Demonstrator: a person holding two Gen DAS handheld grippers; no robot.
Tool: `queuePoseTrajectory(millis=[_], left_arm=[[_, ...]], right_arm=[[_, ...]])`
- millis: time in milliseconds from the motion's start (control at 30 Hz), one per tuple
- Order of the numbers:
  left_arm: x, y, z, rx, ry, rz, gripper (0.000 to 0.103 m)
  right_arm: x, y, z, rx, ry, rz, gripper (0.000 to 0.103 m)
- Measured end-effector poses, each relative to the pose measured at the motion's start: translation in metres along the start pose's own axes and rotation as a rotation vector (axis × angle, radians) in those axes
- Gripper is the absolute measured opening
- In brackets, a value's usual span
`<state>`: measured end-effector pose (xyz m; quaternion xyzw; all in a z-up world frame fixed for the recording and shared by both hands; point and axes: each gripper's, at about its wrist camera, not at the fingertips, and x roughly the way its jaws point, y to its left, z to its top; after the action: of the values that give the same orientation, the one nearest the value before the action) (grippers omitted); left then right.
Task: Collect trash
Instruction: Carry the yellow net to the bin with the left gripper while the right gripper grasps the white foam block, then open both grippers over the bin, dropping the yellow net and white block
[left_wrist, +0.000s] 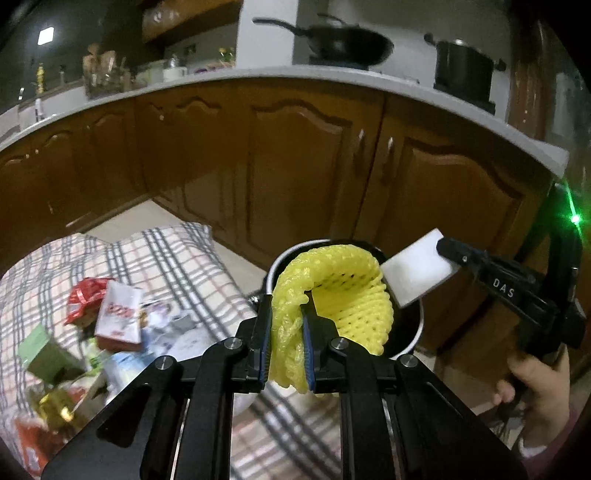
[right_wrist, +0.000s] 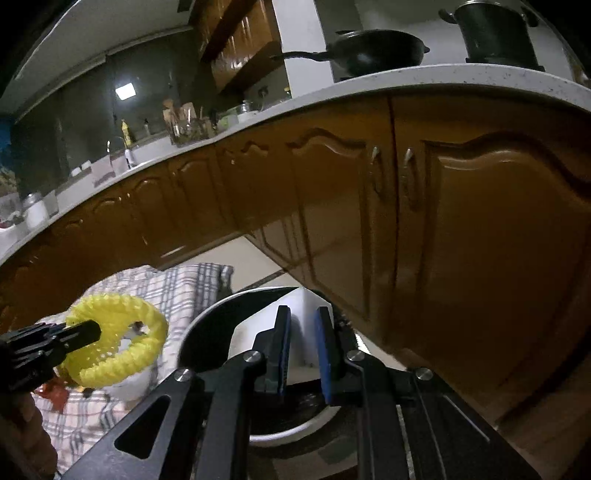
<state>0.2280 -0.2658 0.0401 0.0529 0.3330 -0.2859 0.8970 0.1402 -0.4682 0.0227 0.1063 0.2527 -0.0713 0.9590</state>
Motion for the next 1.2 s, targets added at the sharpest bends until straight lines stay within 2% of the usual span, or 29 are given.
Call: queuePoseTrajectory(millis=[233, 533, 600, 633, 700, 767, 1000, 1100, 1133, 1167, 1200], left_arm=[[0.045, -0.017, 0.014, 0.042, 0.071, 0.008, 0.013], [0.081, -0.019, 0.014, 0.010, 0.134, -0.025, 0.014], [0.086, -0.022, 0.013, 0.016, 0.143, -0.029, 0.021], [0.089, -0.025, 0.012, 0.022, 0.148, -0.034, 0.026], [0.089, -0.028, 0.013, 0.026, 0.152, -0.039, 0.054], [0.087, -0.029, 0.014, 0.030, 0.139, -0.037, 0.062], [0.057, -0.018, 0.012, -0.007, 0.080, -0.050, 0.069], [0.035, -0.007, 0.006, -0.036, 0.035, -0.042, 0.074], [0.025, -0.001, 0.002, -0.047, 0.013, -0.031, 0.074], [0.020, 0.002, 0.000, -0.054, 0.000, -0.024, 0.074], [0.011, 0.006, -0.004, -0.063, -0.019, -0.013, 0.074]], right_arm=[[0.030, -0.008, -0.001, -0.033, 0.068, -0.019, 0.014], [0.055, -0.013, -0.005, -0.052, 0.134, -0.025, 0.015], [0.059, -0.013, -0.005, -0.052, 0.148, -0.020, 0.016], [0.061, -0.013, -0.006, -0.053, 0.155, -0.013, 0.021], [0.063, -0.013, -0.006, -0.054, 0.164, -0.017, 0.022], [0.064, -0.016, -0.006, -0.039, 0.162, -0.005, 0.041], [0.045, -0.020, -0.006, 0.015, 0.105, 0.012, 0.054], [0.033, -0.018, -0.009, 0.058, 0.074, 0.059, 0.075], [0.029, -0.017, -0.011, 0.073, 0.062, 0.072, 0.086], [0.025, -0.015, -0.013, 0.085, 0.051, 0.083, 0.092], [0.022, -0.013, -0.015, 0.094, 0.041, 0.093, 0.092]])
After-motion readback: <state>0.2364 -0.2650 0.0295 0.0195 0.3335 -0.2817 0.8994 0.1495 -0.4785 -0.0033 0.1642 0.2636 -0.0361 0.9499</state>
